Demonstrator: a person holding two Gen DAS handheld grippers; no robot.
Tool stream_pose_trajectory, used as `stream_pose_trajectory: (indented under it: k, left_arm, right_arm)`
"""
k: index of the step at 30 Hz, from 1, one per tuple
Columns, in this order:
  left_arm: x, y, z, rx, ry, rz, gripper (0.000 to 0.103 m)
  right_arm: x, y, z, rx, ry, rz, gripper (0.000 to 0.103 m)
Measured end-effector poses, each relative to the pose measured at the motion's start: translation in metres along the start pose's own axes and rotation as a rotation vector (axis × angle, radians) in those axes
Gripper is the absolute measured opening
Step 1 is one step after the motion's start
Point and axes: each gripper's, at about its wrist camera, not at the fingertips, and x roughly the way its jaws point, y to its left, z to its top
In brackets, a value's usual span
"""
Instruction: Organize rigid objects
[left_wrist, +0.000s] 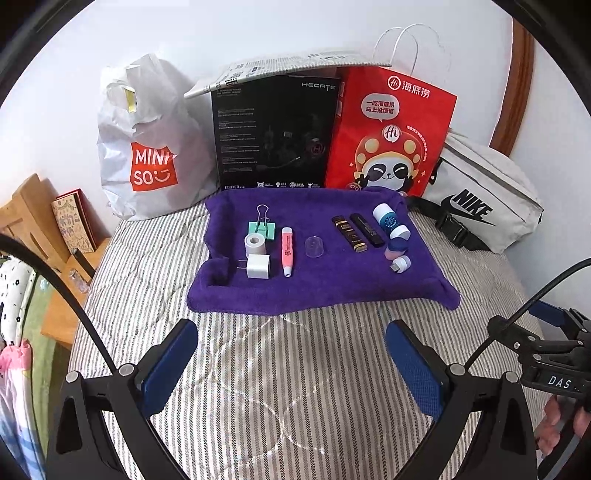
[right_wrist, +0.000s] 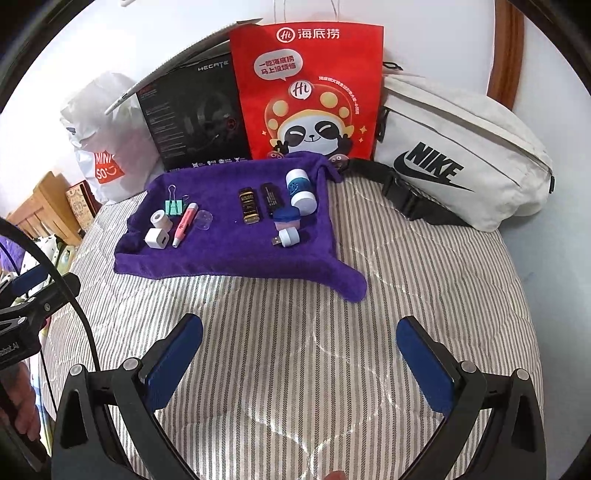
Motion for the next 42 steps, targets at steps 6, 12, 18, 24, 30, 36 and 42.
stream_pose_trajectory:
  k: [6,12,18,24,30,36,42]
  left_arm:
    - [0.0011,-0.0004,0.0007,0.002,0.004,0.003,0.103]
    - [0.0016,0.0001,0.0004,0.003,0.007,0.007,0.103]
    - [0.0017,0.0010,0.0001,0.003,0.008,0.010,0.103]
    - [0.0019,0.0010,0.0001,0.004,0.010,0.011,0.103]
    - [0.0021,0.0005,-0.0014,0.006,0.011,0.012,0.103]
    - [0.0019,-0.0002,-0.0018,0.009,0.011,0.012,0.103]
    - [0.0019,-0.0010,-0.0018,0.014,0.014,0.012,0.103]
  right_arm:
    - [0.0004,-0.0017,0.0004,0.002,0.002,0.003,0.103]
    - [0.0005,-0.0027,0.0008,0.005,0.005,0.000,0.103]
    - [-0.0011,-0.0045,0.0020,0.005,-0.001,-0.003,0.103]
    - [-0.0018,-0.0047,0.0022,0.005,-0.002,-0.002,0.103]
    - [-0.0022,-0.0047,0.0023,0.004,-0.001,-0.002,0.103]
    - [-0.0022,-0.0045,0.0019,0.004,-0.001,-0.004,0.103]
    - [-0.0025,-0.0050,0.0020,0.003,-0.001,-0.004,0.103]
